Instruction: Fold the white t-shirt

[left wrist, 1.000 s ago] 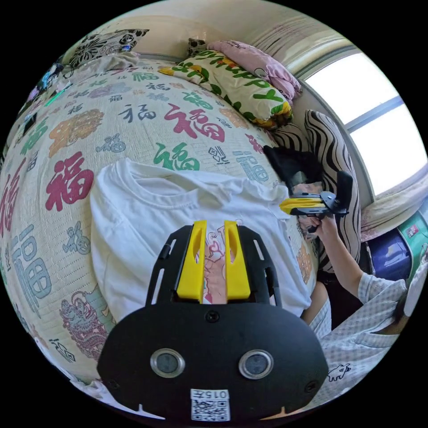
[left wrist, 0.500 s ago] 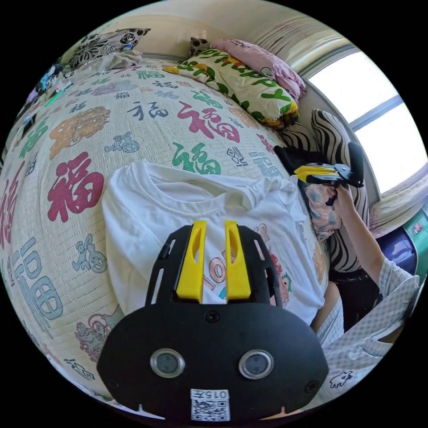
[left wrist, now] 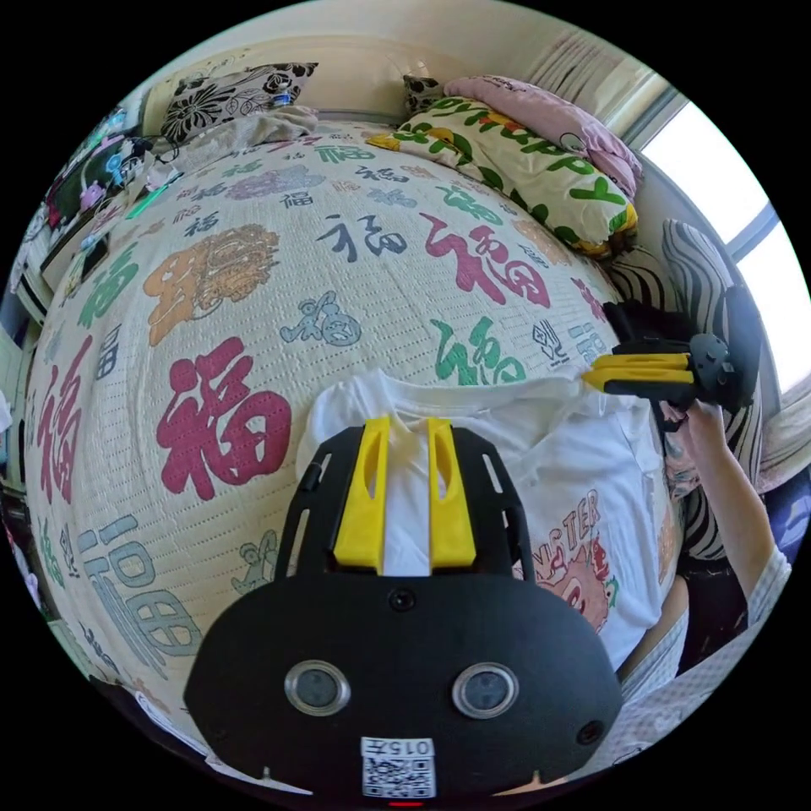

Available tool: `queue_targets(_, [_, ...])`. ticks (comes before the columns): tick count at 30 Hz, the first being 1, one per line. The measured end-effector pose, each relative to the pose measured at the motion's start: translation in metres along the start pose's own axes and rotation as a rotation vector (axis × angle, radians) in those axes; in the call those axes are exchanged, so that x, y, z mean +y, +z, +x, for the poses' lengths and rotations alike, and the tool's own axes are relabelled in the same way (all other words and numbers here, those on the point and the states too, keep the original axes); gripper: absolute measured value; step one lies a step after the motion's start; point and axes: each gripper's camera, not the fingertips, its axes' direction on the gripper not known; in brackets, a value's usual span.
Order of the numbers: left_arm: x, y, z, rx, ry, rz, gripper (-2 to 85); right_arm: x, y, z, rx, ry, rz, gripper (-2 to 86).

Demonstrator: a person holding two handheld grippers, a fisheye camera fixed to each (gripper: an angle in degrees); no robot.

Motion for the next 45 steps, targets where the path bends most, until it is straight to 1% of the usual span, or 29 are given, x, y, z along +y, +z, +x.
queue_targets(3, [0.009, -0.015, -0.010, 0.008, -0.059, 0.058, 6.3, -0.012, 0.024, 0.042, -0.093, 0.176, -0.022, 0.2])
queue_targets(4, [0.016, -0.024, -0.015, 0.027, -0.089, 0.081, 6.9, -0.013, 0.029, 0.048, -0.088, 0.208, -0.019, 0.1])
queue_targets(6, [0.035, -0.046, -0.018, 0.087, -0.131, 0.129, 7.7, -0.011, 0.042, 0.063, -0.047, 0.314, 0.040, 0.5])
queue_targets(7, [0.055, -0.065, -0.017, 0.145, -0.142, 0.165, 8.1, -0.010, 0.043, 0.066, -0.061, 0.329, 0.060, 0.6])
queue_targets(8, [0.067, -0.076, -0.015, 0.170, -0.138, 0.178, 8.3, -0.007, 0.045, 0.068, -0.115, 0.335, 0.100, 1.1])
queue_targets(10, [0.130, -0.115, 0.002, 0.195, -0.110, 0.200, 9.1, -0.003, 0.047, 0.059, -0.215, 0.249, 0.160, 2.3])
queue_targets(11, [0.148, -0.123, 0.008, 0.185, -0.104, 0.193, 9.2, -0.001, 0.050, 0.044, -0.302, 0.163, 0.169, 3.6])
queue_targets(12, [0.184, -0.134, 0.019, 0.160, -0.105, 0.177, 9.6, 0.001, 0.056, 0.023, -0.396, 0.069, 0.134, 5.0])
queue_targets(13, [0.217, -0.140, 0.029, 0.150, -0.115, 0.148, 9.9, 0.002, 0.061, 0.010, -0.436, 0.028, 0.104, 5.7])
queue_targets(15, [0.260, -0.143, 0.039, 0.141, -0.137, 0.076, 10.4, 0.011, 0.086, -0.045, -0.532, -0.092, -0.016, 7.0])
queue_targets(16, [0.284, -0.146, 0.044, 0.110, -0.156, 0.043, 10.7, 0.014, 0.094, -0.058, -0.565, -0.115, -0.043, 7.3])
queue_targets(17, [0.295, -0.149, 0.046, 0.079, -0.158, 0.043, 10.7, 0.018, 0.111, -0.081, -0.628, -0.153, -0.114, 7.9])
queue_targets(18, [0.314, -0.156, 0.051, 0.013, -0.158, 0.063, 10.8, 0.022, 0.130, -0.099, -0.665, -0.173, -0.181, 8.5])
queue_targets(20, [0.329, -0.169, 0.054, -0.003, -0.144, 0.085, 10.7, 0.028, 0.156, -0.115, -0.689, -0.169, -0.265, 8.5])
queue_targets(23, [0.340, -0.176, 0.053, -0.050, -0.133, 0.062, 9.1, 0.031, 0.184, -0.123, -0.762, -0.107, -0.294, 7.2])
queue_targets(26, [0.353, -0.188, 0.044, -0.069, -0.143, 0.080, 4.0, 0.030, 0.202, -0.128, -0.766, -0.091, -0.341, 4.1])
queue_targets(28, [0.365, -0.203, 0.036, -0.007, -0.153, 0.077, 1.3, 0.028, 0.213, -0.131, -0.760, -0.086, -0.389, 2.5])
queue_targets(29, [0.369, -0.208, 0.033, 0.007, -0.163, 0.087, 1.0, 0.026, 0.217, -0.131, -0.791, -0.081, -0.394, 1.6])
queue_targets(31, [0.389, -0.243, 0.020, 0.032, -0.208, 0.198, 0.1, 0.020, 0.216, -0.130, -0.815, -0.059, -0.355, 1.0])
queue_targets(32, [0.395, -0.254, 0.016, 0.030, -0.227, 0.236, -0.1, 0.012, 0.210, -0.128, -0.829, -0.047, -0.301, 0.7])
queue_targets(34, [0.419, -0.297, -0.008, 0.016, -0.336, 0.397, -0.3, -0.007, 0.200, -0.129, -0.835, -0.042, -0.217, 0.4])
queue_targets(36, [0.436, -0.323, -0.030, -0.006, -0.440, 0.504, -0.5, -0.042, 0.188, -0.140, -0.800, -0.074, -0.128, 0.2])
queue_targets(38, [0.451, -0.340, -0.051, -0.024, -0.547, 0.567, -0.5, -0.073, 0.186, -0.159, -0.795, -0.112, -0.099, 0.1])
queue_targets(40, [0.469, -0.349, -0.075, -0.048, -0.683, 0.594, -0.5, -0.100, 0.194, -0.185, -0.744, -0.159, -0.115, 0.0])
queue_targets(42, [0.482, -0.349, -0.089, -0.056, -0.766, 0.562, -0.5, -0.126, 0.220, -0.223, -0.629, -0.215, -0.213, 0.1])
queue_targets(45, [0.504, -0.352, -0.098, -0.071, -0.839, 0.536, -0.5, -0.136, 0.256, -0.265, -0.536, -0.265, -0.345, 0.6])
